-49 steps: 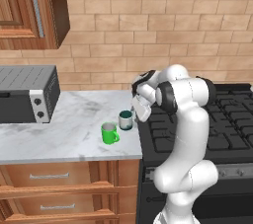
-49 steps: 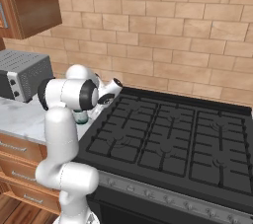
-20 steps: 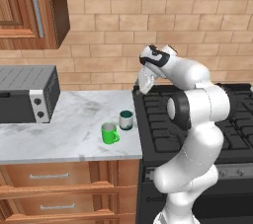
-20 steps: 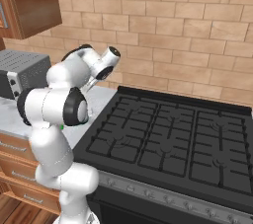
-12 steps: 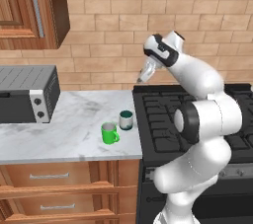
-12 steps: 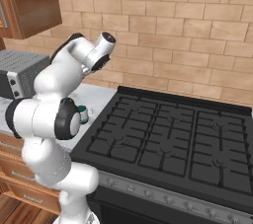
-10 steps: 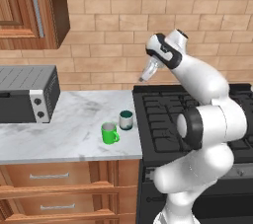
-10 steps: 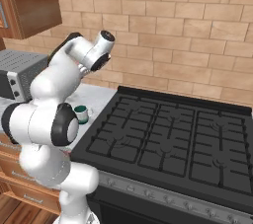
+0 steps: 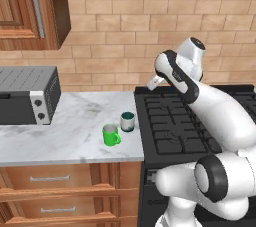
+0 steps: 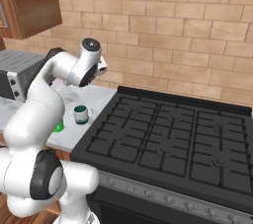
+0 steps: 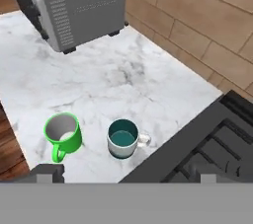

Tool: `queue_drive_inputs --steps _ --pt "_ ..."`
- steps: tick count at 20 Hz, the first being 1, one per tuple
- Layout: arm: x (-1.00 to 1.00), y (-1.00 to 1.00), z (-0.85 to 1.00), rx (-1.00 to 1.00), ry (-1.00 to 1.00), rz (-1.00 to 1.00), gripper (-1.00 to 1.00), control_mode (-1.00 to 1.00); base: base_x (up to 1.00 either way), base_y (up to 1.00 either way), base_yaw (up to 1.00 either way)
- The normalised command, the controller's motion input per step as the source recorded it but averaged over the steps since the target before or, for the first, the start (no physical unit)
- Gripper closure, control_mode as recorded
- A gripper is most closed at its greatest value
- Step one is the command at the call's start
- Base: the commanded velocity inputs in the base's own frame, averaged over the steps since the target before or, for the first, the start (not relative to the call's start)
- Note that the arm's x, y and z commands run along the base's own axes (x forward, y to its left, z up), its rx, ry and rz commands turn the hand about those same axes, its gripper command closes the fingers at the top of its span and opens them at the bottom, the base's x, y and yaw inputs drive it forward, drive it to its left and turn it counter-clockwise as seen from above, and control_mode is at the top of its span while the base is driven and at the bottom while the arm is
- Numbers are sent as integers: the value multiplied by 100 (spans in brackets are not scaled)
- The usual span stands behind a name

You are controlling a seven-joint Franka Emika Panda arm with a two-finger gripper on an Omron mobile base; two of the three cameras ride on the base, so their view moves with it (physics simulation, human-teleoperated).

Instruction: Clear the mugs and bowl far away from the sink.

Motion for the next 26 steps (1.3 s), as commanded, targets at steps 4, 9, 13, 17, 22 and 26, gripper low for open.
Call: queue_drive_inputs --steps 4,9,13,17,22,26 --pt "-56 0 19 -1 0 -39 -100 -100 0 0 0" --pt "-43 0 27 0 0 -42 -100 -100 0 0 0" --pt "-45 0 32 0 -1 -15 -100 -100 0 0 0" --pt "-42 0 23 0 -4 0 -100 -100 0 0 0" --pt "-73 -2 27 0 -10 0 -100 -100 0 0 0" --pt "-73 -5 34 2 -9 0 -100 -100 0 0 0"
